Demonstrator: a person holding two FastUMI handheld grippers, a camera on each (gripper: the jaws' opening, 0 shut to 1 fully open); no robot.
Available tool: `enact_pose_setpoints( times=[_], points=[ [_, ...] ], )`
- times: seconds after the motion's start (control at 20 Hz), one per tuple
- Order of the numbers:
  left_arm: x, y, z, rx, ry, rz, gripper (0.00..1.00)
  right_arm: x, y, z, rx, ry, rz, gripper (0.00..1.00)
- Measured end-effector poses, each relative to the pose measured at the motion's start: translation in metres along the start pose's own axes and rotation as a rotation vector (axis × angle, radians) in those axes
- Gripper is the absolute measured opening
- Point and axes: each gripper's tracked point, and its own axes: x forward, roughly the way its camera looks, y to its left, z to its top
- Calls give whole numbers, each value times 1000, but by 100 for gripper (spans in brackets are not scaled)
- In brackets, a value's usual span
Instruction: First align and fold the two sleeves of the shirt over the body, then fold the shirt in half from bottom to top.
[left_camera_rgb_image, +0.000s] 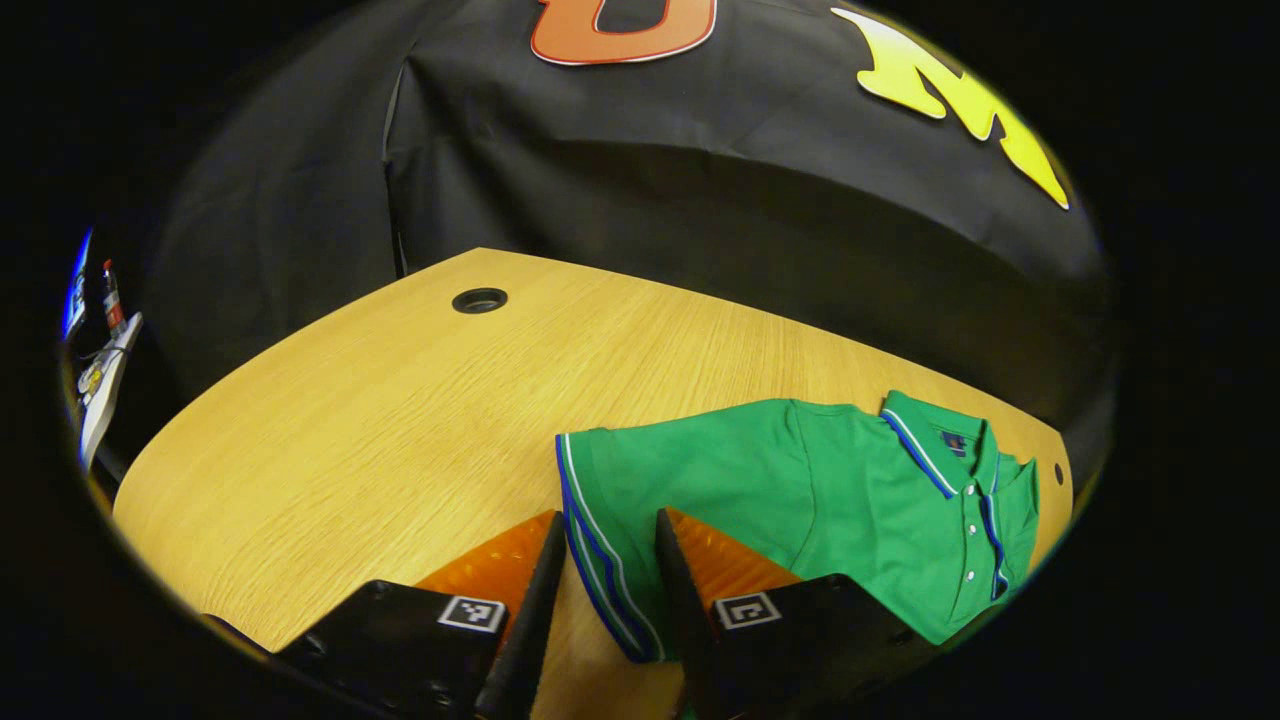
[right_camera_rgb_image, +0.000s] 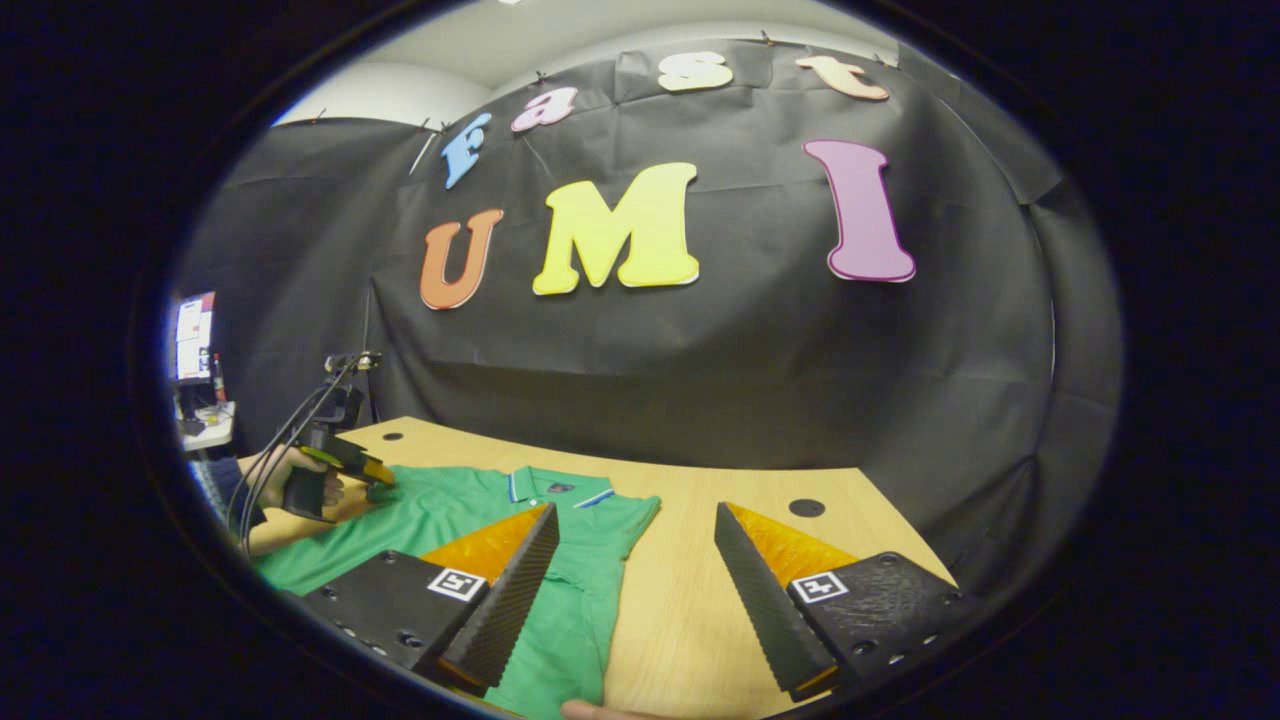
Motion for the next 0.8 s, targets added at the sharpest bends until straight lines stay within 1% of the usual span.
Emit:
enact_pose_setpoints(
  times=[0.05, 0.1, 0.15, 0.2, 0.25, 0.3, 0.35, 0.45, 0.55, 0.65, 0.75, 0.8],
  points=[
    [3, 0, 1, 14, -4, 13, 57, 0, 1, -1, -1, 2, 2, 95],
    [5, -3, 3, 15, -6, 8, 71, 0, 1, -3, -2, 4, 4, 95],
    [6, -6, 5, 0, -9, 3, 29, 1, 1, -4, -2, 6, 7, 95],
    [7, -6, 6, -9, -4, 3, 14, 3, 1, -6, -4, 12, 7, 97],
    [7, -7, 7, -4, 1, 4, 10, 4, 0, -9, -6, 19, 5, 97],
    [5, -8, 8, 9, 2, 11, 9, 5, -1, -10, -5, 22, 3, 95],
    [3, -11, 12, 30, -4, 13, 9, 6, -1, -10, -3, 25, 2, 96],
    [-4, -25, 22, 78, -24, 9, 9, 8, -4, -11, 2, 30, -7, 95],
    [-12, -48, 34, 108, -54, -24, 8, 8, -5, -11, 0, 30, -13, 96],
    [-16, -65, 43, 187, -83, -16, 8, 7, -4, -11, -2, 29, -11, 95],
    [-23, -95, 43, 242, -91, -43, 9, 8, -4, -13, -5, 33, -10, 95],
    [-27, -104, 42, 270, -95, -43, 9, 8, -4, -14, -6, 35, -10, 95]
  ],
)
